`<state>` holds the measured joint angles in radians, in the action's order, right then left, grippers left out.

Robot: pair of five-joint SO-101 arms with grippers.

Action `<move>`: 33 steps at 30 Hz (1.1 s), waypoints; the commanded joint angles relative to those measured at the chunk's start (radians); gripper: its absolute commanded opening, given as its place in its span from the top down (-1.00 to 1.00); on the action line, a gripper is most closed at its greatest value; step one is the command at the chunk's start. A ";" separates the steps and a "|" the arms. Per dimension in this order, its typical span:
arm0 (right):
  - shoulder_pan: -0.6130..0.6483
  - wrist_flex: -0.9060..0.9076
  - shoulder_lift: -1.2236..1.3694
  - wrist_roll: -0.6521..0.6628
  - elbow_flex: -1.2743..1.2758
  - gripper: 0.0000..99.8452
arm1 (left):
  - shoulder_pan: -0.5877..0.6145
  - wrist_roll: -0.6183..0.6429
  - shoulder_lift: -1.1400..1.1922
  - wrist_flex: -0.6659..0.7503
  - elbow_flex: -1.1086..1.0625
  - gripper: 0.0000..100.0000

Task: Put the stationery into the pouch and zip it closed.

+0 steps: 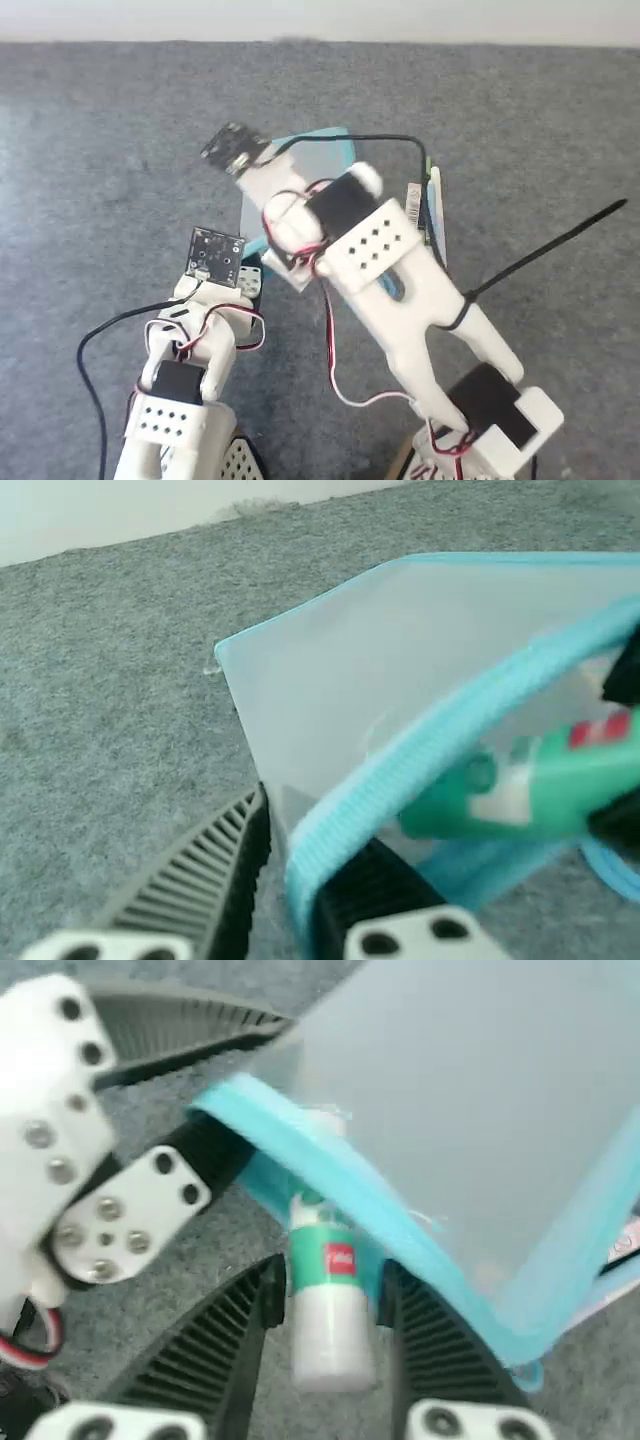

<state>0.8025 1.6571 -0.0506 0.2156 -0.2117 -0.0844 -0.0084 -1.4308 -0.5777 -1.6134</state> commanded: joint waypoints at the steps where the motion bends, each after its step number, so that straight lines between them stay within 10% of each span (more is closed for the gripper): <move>1: 0.016 -0.004 -0.018 0.043 -0.068 0.59 | -0.018 -0.015 -0.002 0.023 0.010 0.98; 16: -0.262 0.070 -0.300 0.043 -0.002 0.59 | 0.011 -0.015 -0.002 0.023 0.015 0.98; 33: -0.639 -0.437 -0.047 -0.003 0.562 0.59 | 0.031 -0.015 -0.002 0.020 0.010 0.98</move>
<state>0.1979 1.2720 -0.1212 0.2232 0.3544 -0.0568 -0.0192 -1.4308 -0.5746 -1.6149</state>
